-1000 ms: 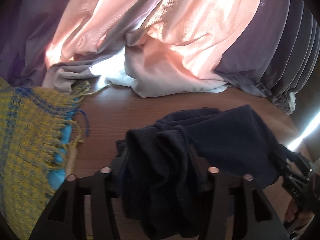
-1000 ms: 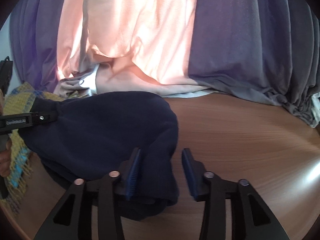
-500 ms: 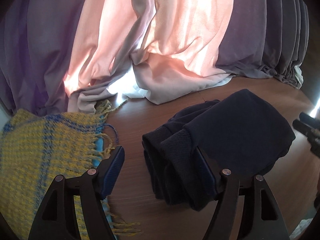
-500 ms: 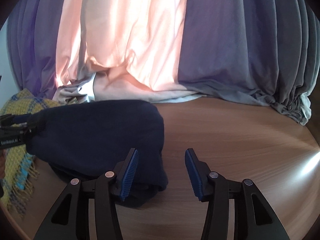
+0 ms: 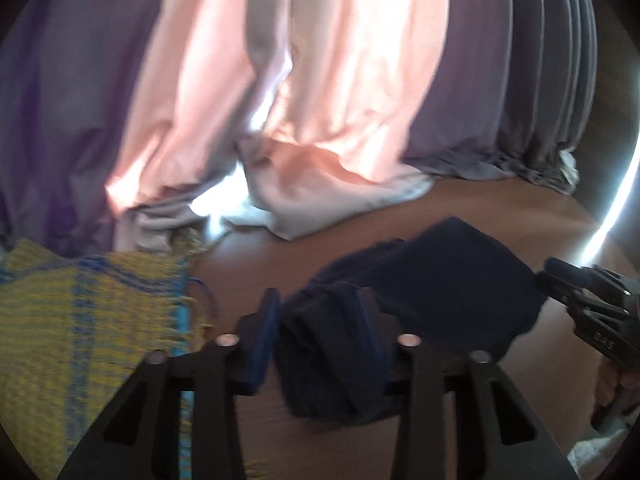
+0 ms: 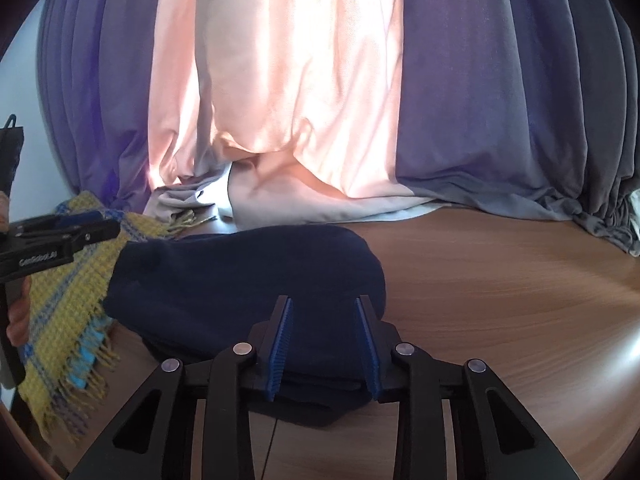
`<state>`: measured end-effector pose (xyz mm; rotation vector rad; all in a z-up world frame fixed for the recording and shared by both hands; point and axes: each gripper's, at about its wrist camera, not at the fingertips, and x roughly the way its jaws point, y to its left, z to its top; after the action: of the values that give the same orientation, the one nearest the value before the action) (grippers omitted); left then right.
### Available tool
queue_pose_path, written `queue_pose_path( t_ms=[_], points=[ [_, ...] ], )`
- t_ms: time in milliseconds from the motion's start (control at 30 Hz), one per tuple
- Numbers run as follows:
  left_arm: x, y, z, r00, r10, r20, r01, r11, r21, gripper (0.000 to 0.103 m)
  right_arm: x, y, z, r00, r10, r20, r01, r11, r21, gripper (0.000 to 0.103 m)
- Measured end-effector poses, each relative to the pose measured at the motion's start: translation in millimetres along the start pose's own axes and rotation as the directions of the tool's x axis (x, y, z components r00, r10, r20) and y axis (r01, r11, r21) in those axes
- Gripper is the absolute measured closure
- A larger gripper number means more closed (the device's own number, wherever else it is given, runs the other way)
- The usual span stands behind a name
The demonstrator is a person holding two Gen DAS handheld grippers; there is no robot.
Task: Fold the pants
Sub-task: 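Press the bundle flat and open both tools to release it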
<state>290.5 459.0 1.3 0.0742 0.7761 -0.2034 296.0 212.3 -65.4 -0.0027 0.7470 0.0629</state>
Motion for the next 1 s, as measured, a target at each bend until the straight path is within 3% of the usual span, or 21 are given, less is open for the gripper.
queue_pose_path(
  t_ms=[167, 333, 500, 567, 733, 833, 1000],
  points=[
    [46, 10, -13, 0.996, 0.009, -0.092, -0.013, 0.999, -0.051, 0.074, 18, -9, -6, 0.998, -0.032, -0.051, 0.035, 0.998, 0.05, 0.074],
    [61, 18, -26, 0.996, -0.02, -0.087, 0.009, 0.992, -0.125, 0.072, 43, -15, -16, 0.987, -0.081, -0.141, 0.095, 0.991, 0.093, 0.074],
    [56, 19, -34, 0.996, 0.015, -0.084, -0.024, 0.993, -0.112, 0.058, 47, -12, -25, 0.985, -0.11, -0.135, 0.117, 0.992, 0.044, 0.074],
    [48, 18, -32, 0.995, 0.06, -0.086, -0.068, 0.993, -0.092, 0.05, 45, -12, -26, 0.985, -0.115, -0.132, 0.121, 0.992, 0.039, 0.074],
    [24, 10, -36, 0.979, 0.192, -0.074, -0.192, 0.981, 0.004, 0.047, 34, -9, -22, 0.984, -0.119, -0.133, 0.122, 0.992, 0.015, 0.073],
    [17, 9, -46, 0.974, 0.207, -0.091, -0.205, 0.978, 0.031, 0.047, 26, -10, -25, 0.983, -0.116, -0.142, 0.12, 0.993, 0.018, 0.072],
    [0, 3, -57, 0.973, 0.215, -0.084, -0.216, 0.976, -0.009, 0.047, 16, -7, -31, 0.984, -0.105, -0.142, 0.108, 0.994, 0.008, 0.072]
  ],
)
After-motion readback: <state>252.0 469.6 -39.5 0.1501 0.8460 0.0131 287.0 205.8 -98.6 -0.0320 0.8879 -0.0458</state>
